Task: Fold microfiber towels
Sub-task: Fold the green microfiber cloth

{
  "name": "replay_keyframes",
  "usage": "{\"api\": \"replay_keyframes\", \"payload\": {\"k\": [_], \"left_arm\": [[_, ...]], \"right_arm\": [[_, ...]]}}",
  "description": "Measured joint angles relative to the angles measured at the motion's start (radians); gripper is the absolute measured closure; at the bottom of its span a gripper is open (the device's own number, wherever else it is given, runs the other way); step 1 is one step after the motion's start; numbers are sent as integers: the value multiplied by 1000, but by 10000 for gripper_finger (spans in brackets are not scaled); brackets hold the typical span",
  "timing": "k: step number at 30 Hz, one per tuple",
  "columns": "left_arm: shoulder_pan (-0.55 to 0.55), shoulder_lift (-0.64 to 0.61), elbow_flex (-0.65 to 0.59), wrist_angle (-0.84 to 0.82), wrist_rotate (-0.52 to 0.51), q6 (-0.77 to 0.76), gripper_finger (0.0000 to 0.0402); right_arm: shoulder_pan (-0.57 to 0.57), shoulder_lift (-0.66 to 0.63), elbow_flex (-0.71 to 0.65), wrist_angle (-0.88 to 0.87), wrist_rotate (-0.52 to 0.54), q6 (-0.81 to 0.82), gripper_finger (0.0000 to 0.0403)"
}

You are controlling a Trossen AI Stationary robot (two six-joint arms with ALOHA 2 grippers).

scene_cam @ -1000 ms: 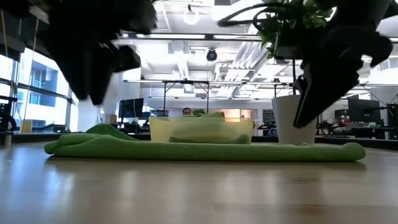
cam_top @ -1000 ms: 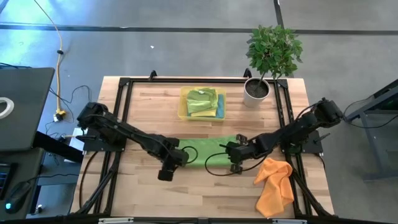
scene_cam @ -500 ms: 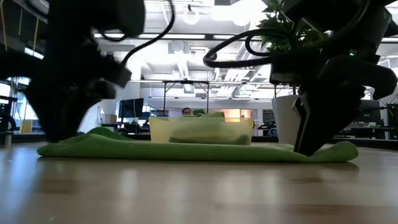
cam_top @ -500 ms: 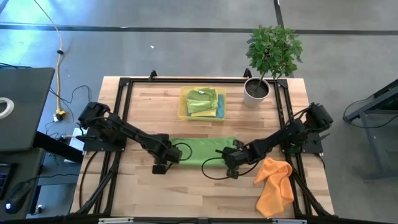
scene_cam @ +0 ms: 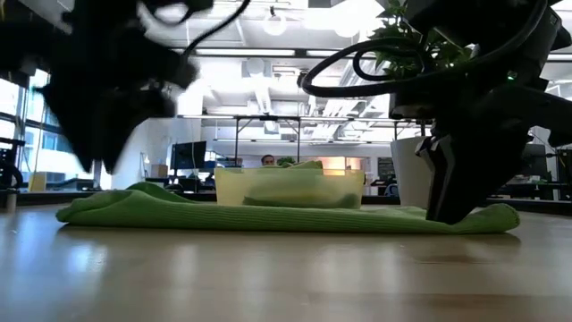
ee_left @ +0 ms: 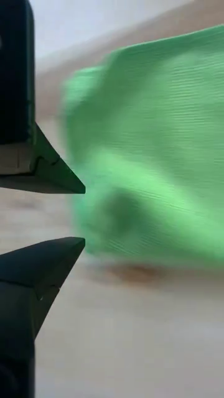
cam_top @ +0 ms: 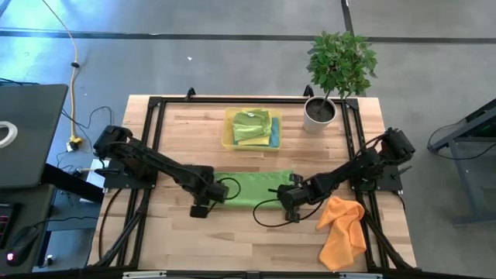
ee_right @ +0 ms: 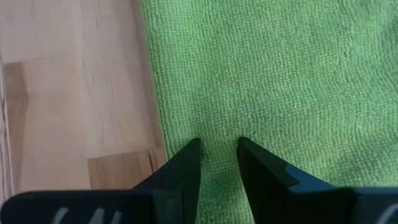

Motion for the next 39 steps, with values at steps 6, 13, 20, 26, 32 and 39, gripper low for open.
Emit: {"api": "replay_keyframes", "payload": {"k": [6,13,20,26,32,39], "left_arm": [[0,5,-9,203,-3,-32,289],[-6,14,-91,194,-1,-56,289],[-7,14,-158,93,18,-81,289],[-8,-16,-101,-16,21,-42,289],[-8,-45,-48,100,-23,-24,289],[26,-44,-133,271,-56,-42,289]], "right_arm": [[0,0,0,-11,0,25,300],[0,0,-1,-9,6,28,300],[0,1,-2,-9,6,26,300],[0,-1,-2,-14,5,-14,300],[0,-51,-6,-80,-23,-25,300],[1,-211,-9,-225,-5,45,300]]}}
